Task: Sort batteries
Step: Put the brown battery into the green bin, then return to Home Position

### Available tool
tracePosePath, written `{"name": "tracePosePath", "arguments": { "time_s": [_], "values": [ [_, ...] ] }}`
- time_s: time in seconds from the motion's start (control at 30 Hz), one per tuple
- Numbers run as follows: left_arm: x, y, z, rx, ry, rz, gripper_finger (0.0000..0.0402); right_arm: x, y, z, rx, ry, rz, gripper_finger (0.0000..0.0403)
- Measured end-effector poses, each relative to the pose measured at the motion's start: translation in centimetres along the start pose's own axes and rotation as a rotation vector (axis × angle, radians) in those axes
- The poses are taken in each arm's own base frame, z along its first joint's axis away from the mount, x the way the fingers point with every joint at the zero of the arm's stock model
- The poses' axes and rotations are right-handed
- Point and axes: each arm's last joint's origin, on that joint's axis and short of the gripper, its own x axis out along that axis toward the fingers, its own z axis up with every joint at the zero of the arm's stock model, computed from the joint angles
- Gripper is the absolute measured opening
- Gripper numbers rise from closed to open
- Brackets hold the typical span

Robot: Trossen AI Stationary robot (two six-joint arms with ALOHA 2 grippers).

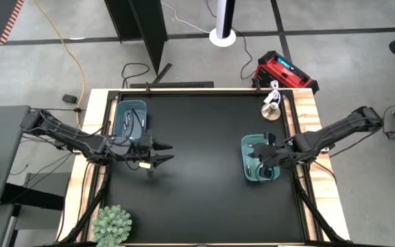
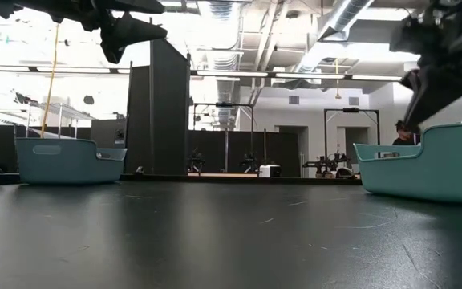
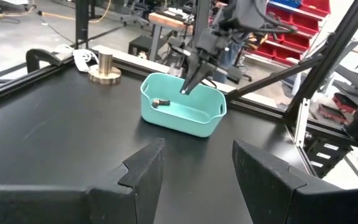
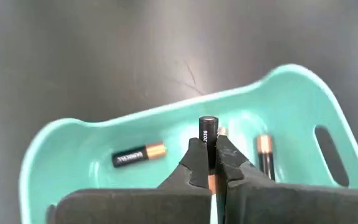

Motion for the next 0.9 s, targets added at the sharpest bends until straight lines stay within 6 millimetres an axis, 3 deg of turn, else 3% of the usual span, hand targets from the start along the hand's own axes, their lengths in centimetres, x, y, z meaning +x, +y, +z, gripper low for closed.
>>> {"name": "tracePosePath", "arguments": {
  "time_s": [0.17, 0.6, 0.73, 0.9],
  "values": [
    [-0.2, 0.2, 0.3, 0.011, -0.032, 0.06, 0.0184, 1.0, -0.3, -0.5, 0.043, 0.057, -0.043, 0.0019],
    [-2.0, 0.7, 1.6, 0.069, -0.079, 0.073, 0.0184, 0.8, -0.6, -0.4, 0.056, 0.033, -0.063, 0.0178],
    [-3.1, 1.1, 2.1, 0.102, -0.089, 0.096, 0.0184, -0.8, -0.5, -0.3, 0.026, -0.103, -0.052, 0.0193],
    [-4.7, 1.8, 2.3, 0.159, -0.107, 0.121, 0.0179, -4.5, -0.1, 0.3, -0.046, -0.436, 0.024, 0.018]
  ]
}}
